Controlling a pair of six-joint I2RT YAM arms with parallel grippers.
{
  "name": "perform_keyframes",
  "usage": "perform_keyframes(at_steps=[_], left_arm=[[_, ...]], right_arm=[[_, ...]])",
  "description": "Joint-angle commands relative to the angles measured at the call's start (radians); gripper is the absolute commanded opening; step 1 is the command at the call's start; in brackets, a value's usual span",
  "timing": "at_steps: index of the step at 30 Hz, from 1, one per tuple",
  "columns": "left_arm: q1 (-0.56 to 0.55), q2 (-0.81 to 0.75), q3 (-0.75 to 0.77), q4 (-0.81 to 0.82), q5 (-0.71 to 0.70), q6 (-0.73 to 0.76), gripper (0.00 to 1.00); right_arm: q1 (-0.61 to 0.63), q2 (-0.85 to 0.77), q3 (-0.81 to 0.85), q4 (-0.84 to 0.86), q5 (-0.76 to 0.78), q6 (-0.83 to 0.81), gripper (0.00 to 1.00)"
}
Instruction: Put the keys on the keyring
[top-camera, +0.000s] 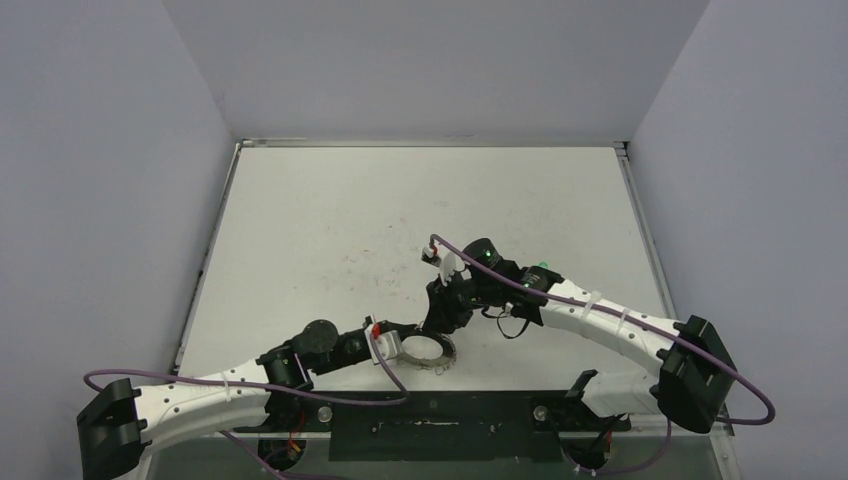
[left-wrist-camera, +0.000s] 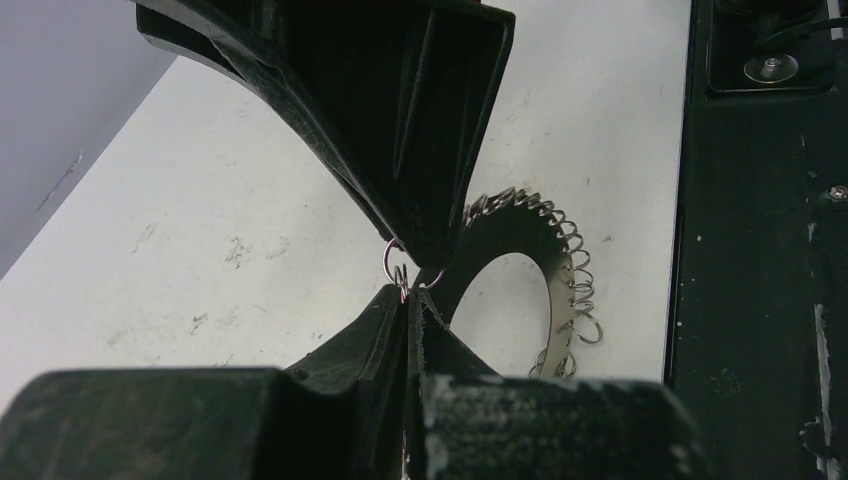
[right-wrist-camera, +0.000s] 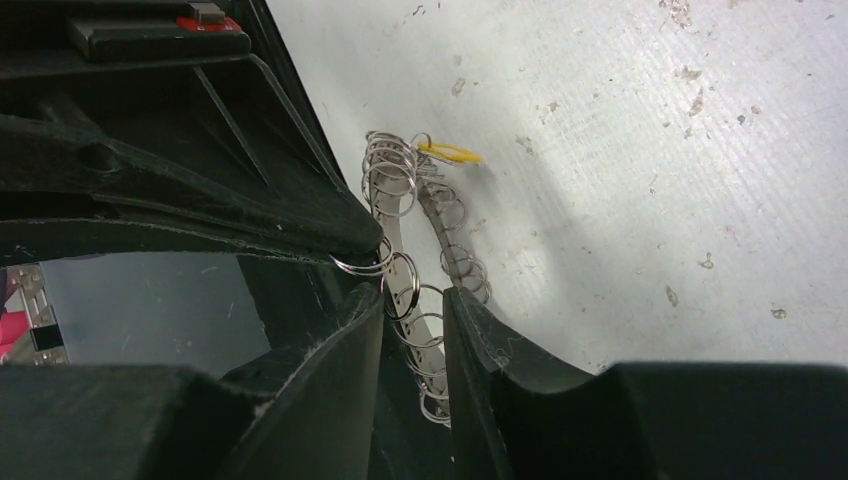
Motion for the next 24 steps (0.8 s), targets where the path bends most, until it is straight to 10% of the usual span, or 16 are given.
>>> perform_keyframes(at_steps=[1,9,24], left_arm=[[0.002,-0.002,0.013,0.021,0.031,0.011,0.00],[0.002,-0.011,0.012,0.013,0.042,0.013,0.00],[0.002,-0.043,-0.003,-0.009,0.018,0.057,0.00]], right_arm=[[0.002,0.022,0.034,0.022,-0.008,-0.011,0.26],[-0.011,0.015,0.012,0.051,0.031,0.029,0.00],[-0.046,-0.116,-0.171,0.251,0.273,0.484,0.00]])
